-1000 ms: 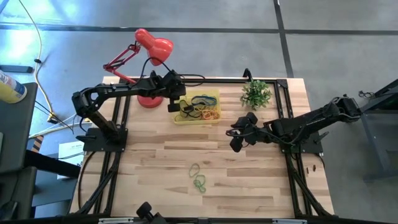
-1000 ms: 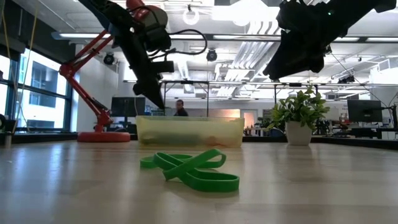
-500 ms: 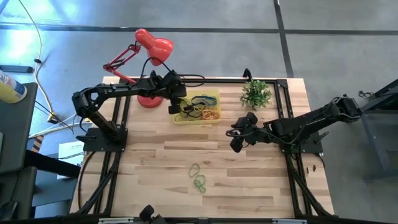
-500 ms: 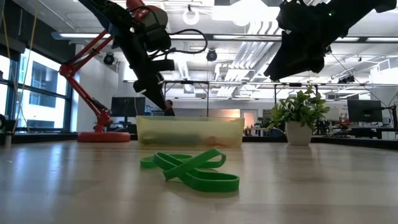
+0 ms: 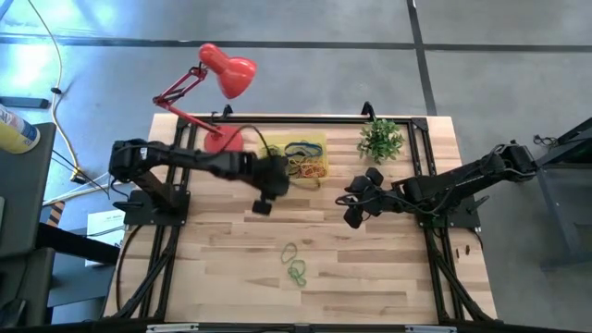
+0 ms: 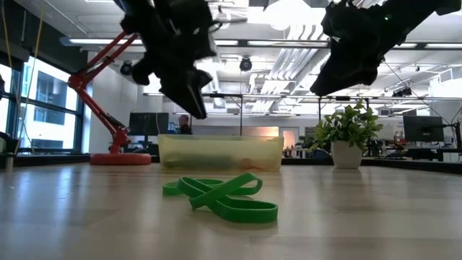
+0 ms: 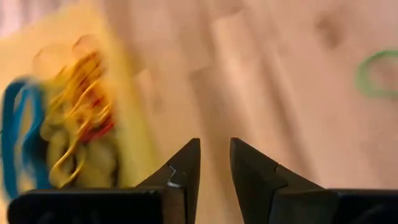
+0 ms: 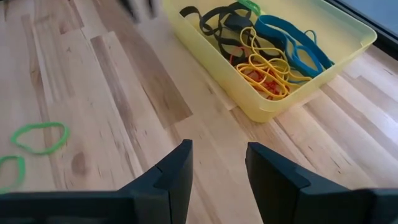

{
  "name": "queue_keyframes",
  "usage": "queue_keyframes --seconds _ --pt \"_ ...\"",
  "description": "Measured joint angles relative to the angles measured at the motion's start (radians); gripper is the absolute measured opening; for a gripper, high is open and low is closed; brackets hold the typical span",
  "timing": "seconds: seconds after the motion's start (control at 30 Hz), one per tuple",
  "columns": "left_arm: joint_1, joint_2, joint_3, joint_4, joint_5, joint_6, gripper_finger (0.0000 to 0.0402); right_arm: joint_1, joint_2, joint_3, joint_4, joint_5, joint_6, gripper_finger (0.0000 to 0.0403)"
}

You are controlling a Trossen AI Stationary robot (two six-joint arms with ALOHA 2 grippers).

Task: Pick and place rubber bands into bin
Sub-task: Put the green rubber band into the yellow container

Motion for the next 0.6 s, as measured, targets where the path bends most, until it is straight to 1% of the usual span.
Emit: queue_keyframes --seconds 0.13,0.27,0.37,0.47,0.6 --pt "-0.117 0.0 0.0 0.056 0.007 -0.063 0.0074 0.0 0.0 0.0 0.0 -0.008 -0.021 0.0139" --pt "-0.237 0.003 0.0 0.075 0.009 -0.094 0.0074 0.0 0.0 0.0 0.0 -0.009 -0.026 0.0139" --pt "-0.319 0.015 0.0 0.077 -0.024 -0.126 0.0074 0.0 0.0 0.0 0.001 -0.015 -0.041 0.0139" --pt "-0.376 0.046 0.0 0.108 -0.049 -0.168 0.0074 0.0 0.0 0.0 0.001 -0.015 -0.045 0.0139" --pt "-0.419 0.112 0.0 0.172 -0.053 -0.242 0.0081 0.0 0.0 0.0 0.009 -0.014 -0.07 0.0139"
